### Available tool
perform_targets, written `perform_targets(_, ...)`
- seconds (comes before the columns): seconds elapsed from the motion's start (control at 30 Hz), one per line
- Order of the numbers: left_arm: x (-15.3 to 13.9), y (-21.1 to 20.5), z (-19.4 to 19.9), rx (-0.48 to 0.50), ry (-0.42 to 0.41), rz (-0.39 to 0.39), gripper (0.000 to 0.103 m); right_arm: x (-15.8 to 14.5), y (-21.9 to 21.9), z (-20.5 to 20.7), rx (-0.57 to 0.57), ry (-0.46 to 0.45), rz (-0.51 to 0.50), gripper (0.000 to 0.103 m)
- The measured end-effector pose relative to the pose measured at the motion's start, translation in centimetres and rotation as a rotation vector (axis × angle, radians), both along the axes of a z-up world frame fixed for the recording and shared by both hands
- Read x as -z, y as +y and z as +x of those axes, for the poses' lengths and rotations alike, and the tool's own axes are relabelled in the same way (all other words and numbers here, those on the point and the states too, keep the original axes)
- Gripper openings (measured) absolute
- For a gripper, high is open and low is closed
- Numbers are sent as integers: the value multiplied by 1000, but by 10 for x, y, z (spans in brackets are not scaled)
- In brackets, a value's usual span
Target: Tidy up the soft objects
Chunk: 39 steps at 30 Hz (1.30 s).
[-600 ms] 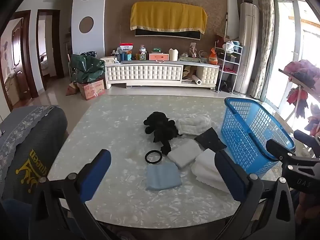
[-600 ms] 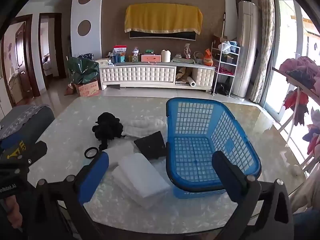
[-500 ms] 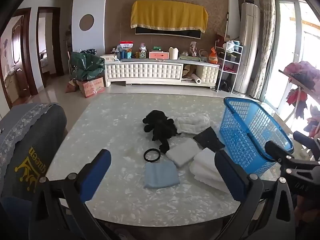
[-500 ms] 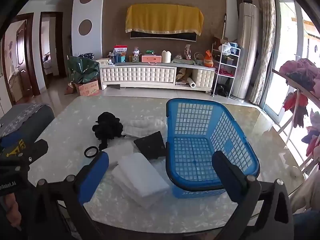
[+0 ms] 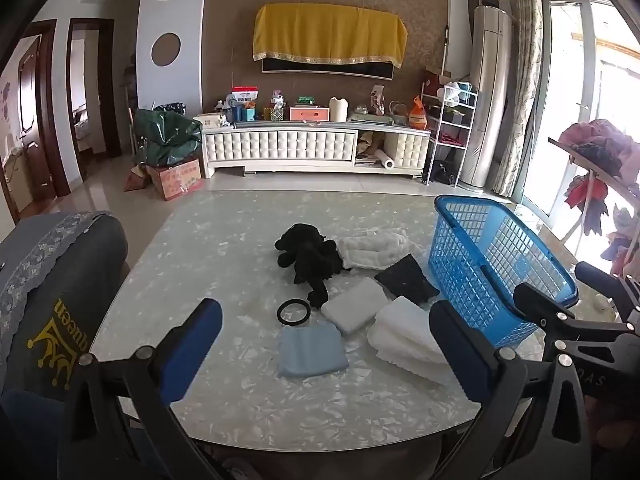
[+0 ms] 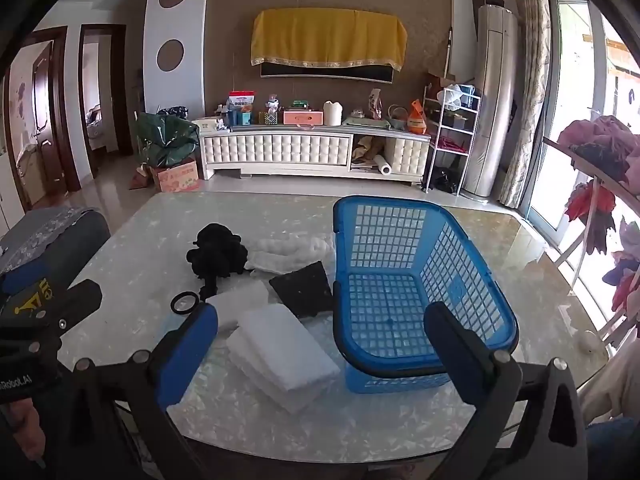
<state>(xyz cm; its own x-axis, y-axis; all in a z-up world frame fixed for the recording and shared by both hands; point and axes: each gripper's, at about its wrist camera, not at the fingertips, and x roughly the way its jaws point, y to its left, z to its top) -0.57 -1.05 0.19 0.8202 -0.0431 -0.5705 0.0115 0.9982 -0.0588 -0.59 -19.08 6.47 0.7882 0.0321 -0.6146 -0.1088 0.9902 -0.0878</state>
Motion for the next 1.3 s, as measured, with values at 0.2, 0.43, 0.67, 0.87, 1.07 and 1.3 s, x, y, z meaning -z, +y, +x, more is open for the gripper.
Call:
perform_targets(0.2, -2, 3, 1, 3, 8, -18, 103, 1, -5, 2, 4, -2, 0, 103)
perform_targets(0.43, -5, 1, 1, 4, 0, -22, 103, 2, -6, 2, 7, 1, 8, 103)
perform_targets(0.67, -2, 1, 2, 4, 2, -11, 103, 3, -6, -1, 5, 5, 11, 103)
perform_targets(0.87, 0, 1, 2, 8, -1, -5, 103, 3, -5, -1, 4, 9, 10, 103)
perform_targets(1.07, 0, -1, 2, 17, -3, -1, 103, 2, -5, -1, 3, 17, 12, 103)
perform_targets(1.3, 1, -3, 1, 23, 0, 5, 103, 1, -6, -1, 2, 18, 19, 103)
